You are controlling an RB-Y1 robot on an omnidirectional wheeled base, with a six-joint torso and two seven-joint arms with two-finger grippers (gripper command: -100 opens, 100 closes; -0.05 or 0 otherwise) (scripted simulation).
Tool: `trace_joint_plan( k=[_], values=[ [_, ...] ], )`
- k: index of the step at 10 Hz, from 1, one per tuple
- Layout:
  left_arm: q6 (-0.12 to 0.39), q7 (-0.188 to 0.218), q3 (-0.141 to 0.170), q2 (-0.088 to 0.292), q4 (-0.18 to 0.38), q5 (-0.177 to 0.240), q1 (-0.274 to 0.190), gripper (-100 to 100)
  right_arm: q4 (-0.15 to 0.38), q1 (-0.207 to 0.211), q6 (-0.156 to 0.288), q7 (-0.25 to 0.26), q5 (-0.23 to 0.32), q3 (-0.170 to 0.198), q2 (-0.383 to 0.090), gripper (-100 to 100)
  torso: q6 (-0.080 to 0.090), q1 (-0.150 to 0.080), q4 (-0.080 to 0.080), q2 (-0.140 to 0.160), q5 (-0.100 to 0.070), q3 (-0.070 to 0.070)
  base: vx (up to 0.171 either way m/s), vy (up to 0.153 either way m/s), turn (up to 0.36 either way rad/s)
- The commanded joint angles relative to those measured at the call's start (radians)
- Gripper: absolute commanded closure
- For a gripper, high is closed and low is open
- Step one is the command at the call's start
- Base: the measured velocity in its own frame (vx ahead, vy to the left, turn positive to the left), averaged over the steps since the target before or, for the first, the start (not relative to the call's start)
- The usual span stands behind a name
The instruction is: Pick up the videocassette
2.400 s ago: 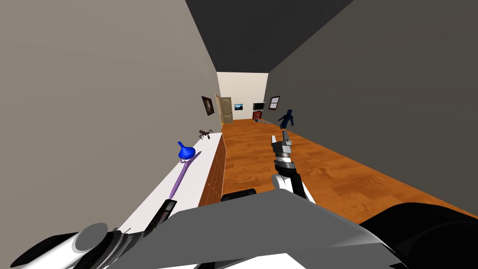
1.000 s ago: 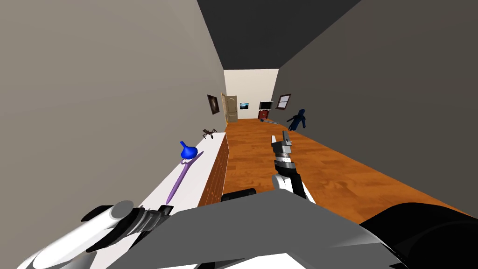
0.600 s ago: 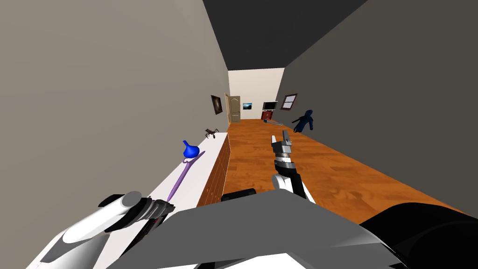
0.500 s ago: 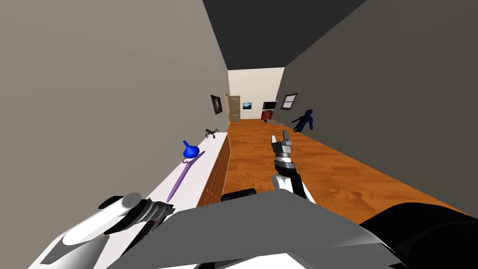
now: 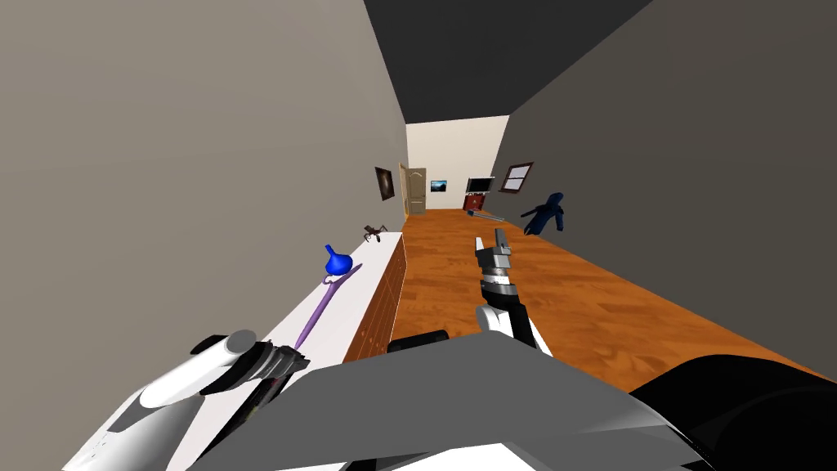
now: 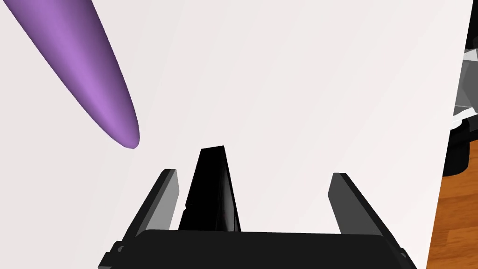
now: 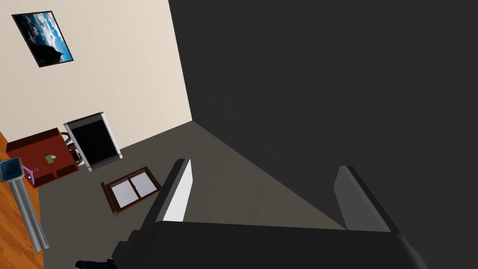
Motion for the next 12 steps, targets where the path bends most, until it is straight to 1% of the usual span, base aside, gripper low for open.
trace_joint_plan(
  k=[1,2,5,6,7,9,10,11,12],
  values=[
    [-0.048,-0.050,-0.050,0.050,0.050,0.050,-0.050,-100,0.000,0.000,0.000,0.000,0.000,0.000,0.000,0,0.000,0.000,0.000,0.000,0.000,0.000,0.069,-0.066,0.424],
    [-0.048,-0.066,-0.070,0.067,0.065,0.051,-0.060,-100,0.000,0.000,0.000,0.000,0.000,0.000,0.000,0,-0.002,-0.001,-0.001,-0.002,0.001,-0.001,0.074,-0.093,0.214],
    [-0.048,-0.066,-0.070,0.067,0.160,0.051,-0.067,-100,0.000,0.000,0.000,0.000,0.000,0.000,0.000,0,0.000,0.003,0.000,0.001,0.001,0.000,0.012,-0.012,-0.037],
    [-0.101,-0.121,-0.119,0.121,0.199,0.101,-0.123,-100,0.000,0.000,0.000,0.000,0.000,0.000,0.000,0,-0.002,0.006,-0.001,0.002,0.003,0.001,0.050,-0.052,0.339],
    [-0.103,-0.132,-0.139,0.131,0.231,0.101,-0.133,-100,0.000,0.000,0.000,0.000,0.000,0.000,0.000,0,-0.004,0.004,-0.001,0.000,0.003,0.000,0.069,-0.095,0.254],
    [-0.103,-0.132,-0.139,0.131,0.294,0.101,-0.133,-100,0.000,0.000,0.000,0.000,0.000,0.000,0.000,0,-0.002,0.003,-0.002,0.000,0.003,-0.001,0.027,-0.039,-0.013],
    [-0.155,-0.184,-0.188,0.183,0.330,0.150,-0.187,-100,0.000,0.000,0.000,0.000,0.000,0.000,0.000,0,-0.002,0.006,-0.002,0.001,0.005,0.000,0.049,-0.052,0.314],
    [-0.157,-0.198,-0.208,0.196,0.371,0.150,-0.199,-100,0.000,0.000,0.000,0.000,0.000,0.000,0.000,0,-0.003,0.005,-0.003,0.000,0.006,-0.001,0.064,-0.098,0.251],
    [-0.157,-0.198,-0.208,0.196,0.396,0.150,-0.199,-100,0.000,0.000,0.000,0.000,0.000,0.000,0.000,0,-0.003,0.003,-0.003,-0.001,0.005,-0.002,0.035,-0.062,0.018]
  ],
)
